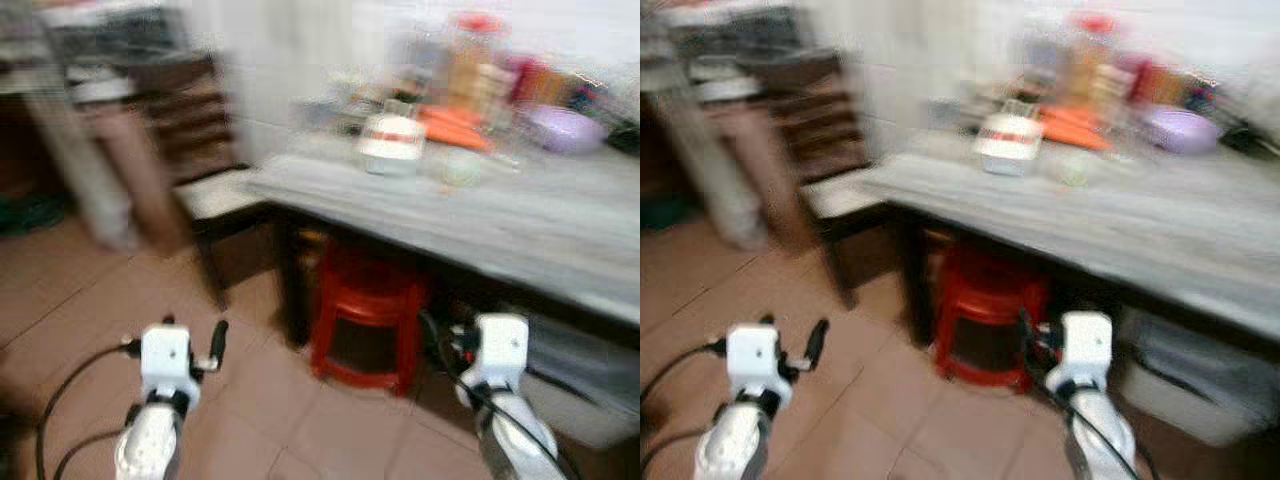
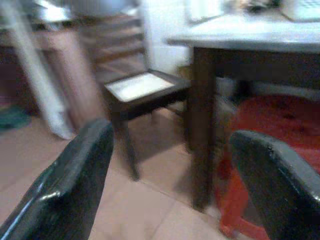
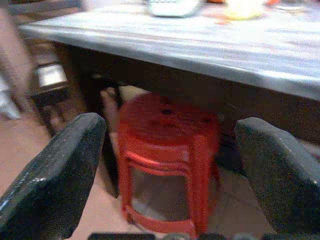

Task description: Setting the table

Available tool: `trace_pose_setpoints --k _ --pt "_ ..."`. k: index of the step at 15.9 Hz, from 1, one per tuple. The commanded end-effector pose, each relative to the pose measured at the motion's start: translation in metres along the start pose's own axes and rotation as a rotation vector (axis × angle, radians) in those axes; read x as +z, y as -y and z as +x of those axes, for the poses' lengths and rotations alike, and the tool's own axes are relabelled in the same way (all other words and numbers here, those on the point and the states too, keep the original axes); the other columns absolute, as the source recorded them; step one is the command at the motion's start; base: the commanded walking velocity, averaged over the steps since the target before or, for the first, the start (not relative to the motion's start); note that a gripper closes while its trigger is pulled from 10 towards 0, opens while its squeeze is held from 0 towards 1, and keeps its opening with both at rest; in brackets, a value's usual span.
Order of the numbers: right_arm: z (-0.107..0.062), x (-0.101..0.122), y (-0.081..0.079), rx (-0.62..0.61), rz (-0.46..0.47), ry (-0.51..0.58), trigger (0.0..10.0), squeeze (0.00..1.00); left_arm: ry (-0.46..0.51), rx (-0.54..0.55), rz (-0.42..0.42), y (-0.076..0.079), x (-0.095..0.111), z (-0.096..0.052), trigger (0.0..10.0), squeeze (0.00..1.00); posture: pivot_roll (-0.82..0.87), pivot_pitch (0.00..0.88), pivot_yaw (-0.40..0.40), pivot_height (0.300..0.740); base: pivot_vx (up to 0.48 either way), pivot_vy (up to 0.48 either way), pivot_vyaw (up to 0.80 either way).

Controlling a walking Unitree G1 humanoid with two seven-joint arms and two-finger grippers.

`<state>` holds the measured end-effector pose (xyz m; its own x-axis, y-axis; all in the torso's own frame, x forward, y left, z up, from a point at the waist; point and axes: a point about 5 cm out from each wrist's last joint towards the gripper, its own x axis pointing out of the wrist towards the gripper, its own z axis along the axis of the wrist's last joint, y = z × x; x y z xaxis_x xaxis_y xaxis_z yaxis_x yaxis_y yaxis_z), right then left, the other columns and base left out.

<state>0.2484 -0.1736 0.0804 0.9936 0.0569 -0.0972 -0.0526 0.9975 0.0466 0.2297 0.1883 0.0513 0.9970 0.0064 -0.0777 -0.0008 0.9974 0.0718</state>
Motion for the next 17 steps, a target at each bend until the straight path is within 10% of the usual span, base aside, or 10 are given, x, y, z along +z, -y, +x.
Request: trace_pose_setpoints --k 1,17 --pt "0.0001 0.0018 0.0031 -0.030 0.006 -0.002 10.0 0.00 -0.041 0.004 0.017 -0.0025 -0.0061 -0.0029 10.0 0.00 0.02 0.000 0.059 0.740 -0.262 0.000 0.00" --pt "-0.0011 -0.0041 0.0000 -0.028 -0.002 -0.033 10.0 0.00 -0.077 0.020 -0.013 -0.0068 -0.0044 -0.0024 10.0 0.00 0.03 0.000 0.056 0.740 -0.266 0.000 0.00"
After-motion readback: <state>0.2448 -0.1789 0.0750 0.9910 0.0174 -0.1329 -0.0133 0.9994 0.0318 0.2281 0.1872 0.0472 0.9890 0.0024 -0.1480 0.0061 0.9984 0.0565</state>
